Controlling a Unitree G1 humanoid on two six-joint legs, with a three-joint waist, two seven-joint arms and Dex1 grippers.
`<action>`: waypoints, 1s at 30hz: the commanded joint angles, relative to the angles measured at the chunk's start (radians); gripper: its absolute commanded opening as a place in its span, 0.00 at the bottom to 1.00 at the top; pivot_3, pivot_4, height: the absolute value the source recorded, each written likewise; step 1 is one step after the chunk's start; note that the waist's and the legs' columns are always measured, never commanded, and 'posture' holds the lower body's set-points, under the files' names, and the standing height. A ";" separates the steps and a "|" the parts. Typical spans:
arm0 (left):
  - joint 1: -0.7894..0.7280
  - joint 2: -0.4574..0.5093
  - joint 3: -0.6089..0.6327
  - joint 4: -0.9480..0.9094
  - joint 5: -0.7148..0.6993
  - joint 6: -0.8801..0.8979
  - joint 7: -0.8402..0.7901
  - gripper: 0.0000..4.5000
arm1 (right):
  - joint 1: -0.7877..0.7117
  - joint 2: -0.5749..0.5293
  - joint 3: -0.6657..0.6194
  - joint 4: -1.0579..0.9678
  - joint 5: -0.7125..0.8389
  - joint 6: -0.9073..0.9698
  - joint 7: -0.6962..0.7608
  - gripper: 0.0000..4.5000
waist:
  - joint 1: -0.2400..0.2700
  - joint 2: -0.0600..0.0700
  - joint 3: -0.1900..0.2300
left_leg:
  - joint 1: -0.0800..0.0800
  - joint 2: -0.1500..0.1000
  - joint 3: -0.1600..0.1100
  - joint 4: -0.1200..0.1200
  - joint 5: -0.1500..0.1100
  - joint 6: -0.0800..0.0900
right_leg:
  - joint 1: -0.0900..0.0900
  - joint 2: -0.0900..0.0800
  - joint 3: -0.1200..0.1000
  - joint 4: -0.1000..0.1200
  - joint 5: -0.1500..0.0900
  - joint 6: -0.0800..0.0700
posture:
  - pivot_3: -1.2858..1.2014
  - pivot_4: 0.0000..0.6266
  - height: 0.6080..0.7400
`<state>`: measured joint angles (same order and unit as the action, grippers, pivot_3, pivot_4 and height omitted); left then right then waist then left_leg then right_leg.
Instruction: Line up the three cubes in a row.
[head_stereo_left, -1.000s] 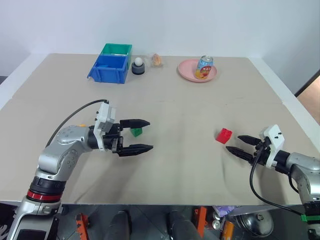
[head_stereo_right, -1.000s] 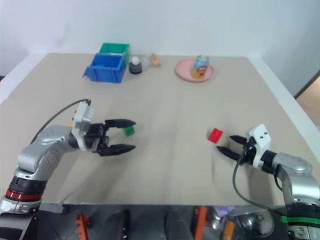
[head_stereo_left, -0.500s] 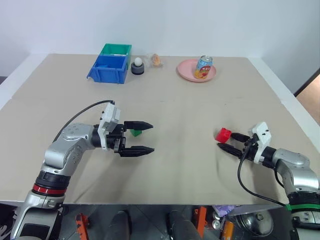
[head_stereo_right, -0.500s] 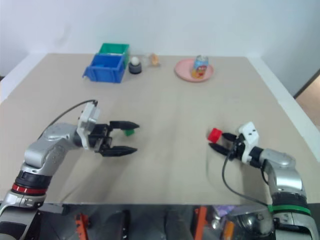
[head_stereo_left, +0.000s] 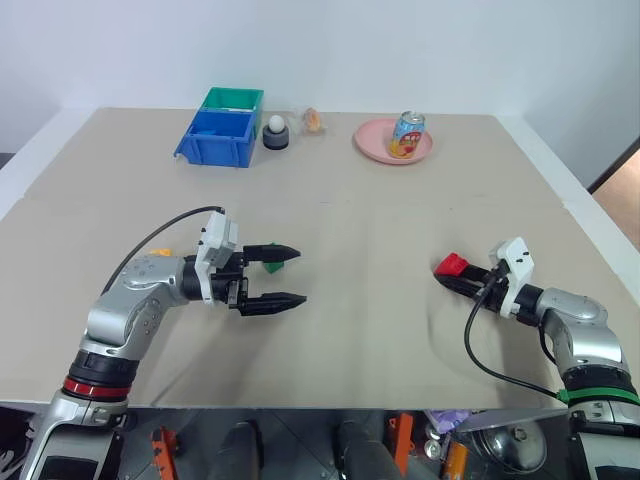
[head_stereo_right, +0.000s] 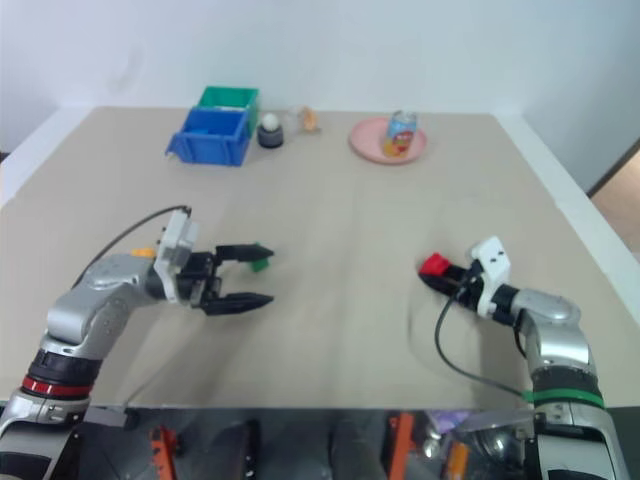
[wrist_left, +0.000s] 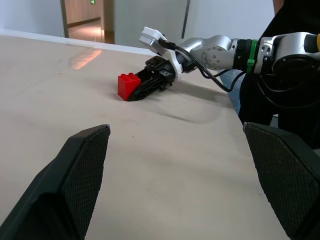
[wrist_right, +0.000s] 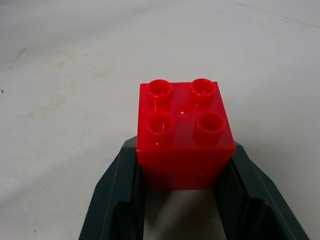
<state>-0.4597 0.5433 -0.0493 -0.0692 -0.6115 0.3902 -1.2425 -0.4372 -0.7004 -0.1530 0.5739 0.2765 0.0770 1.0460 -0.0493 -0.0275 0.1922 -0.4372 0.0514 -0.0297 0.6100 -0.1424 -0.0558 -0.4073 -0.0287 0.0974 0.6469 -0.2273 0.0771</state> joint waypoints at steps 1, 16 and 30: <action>0.013 0.019 0.040 -0.018 0.003 -0.039 -0.008 0.98 | -0.022 -0.016 -0.002 -0.036 0.011 0.016 0.026 0.28 | 0.000 0.000 0.000 | 0.000 0.000 0.000 0.000 0.000 0.000 | 0.000 0.000 0.000 0.000 0.000 0.000 | 0.52 0.24 1.00; 0.122 0.085 0.100 0.008 0.020 -0.125 -0.084 0.98 | 0.182 -0.095 0.208 -0.601 0.047 0.182 0.238 0.28 | 0.003 0.001 0.000 | -0.001 0.001 0.001 0.001 0.000 0.000 | -0.001 0.000 0.001 0.000 -0.001 -0.001 | 0.52 0.24 1.00; 0.150 0.110 0.100 -0.005 0.015 -0.151 -0.137 0.98 | 0.098 -0.045 0.224 -0.441 -0.024 0.022 0.212 0.28 | 0.001 0.000 0.000 | 0.000 0.001 0.001 0.001 0.000 0.000 | -0.002 0.001 0.001 0.001 0.001 -0.003 | 0.52 0.24 1.00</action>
<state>-0.2930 0.6420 0.0322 -0.0506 -0.5771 0.2423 -1.3694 -0.3170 -0.7461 0.0849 0.1226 0.2555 0.1197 1.2633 -0.0478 -0.0274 0.1921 -0.4370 0.0524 -0.0291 0.6109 -0.1425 -0.0560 -0.4089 -0.0280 0.0982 0.6474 -0.2267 0.0745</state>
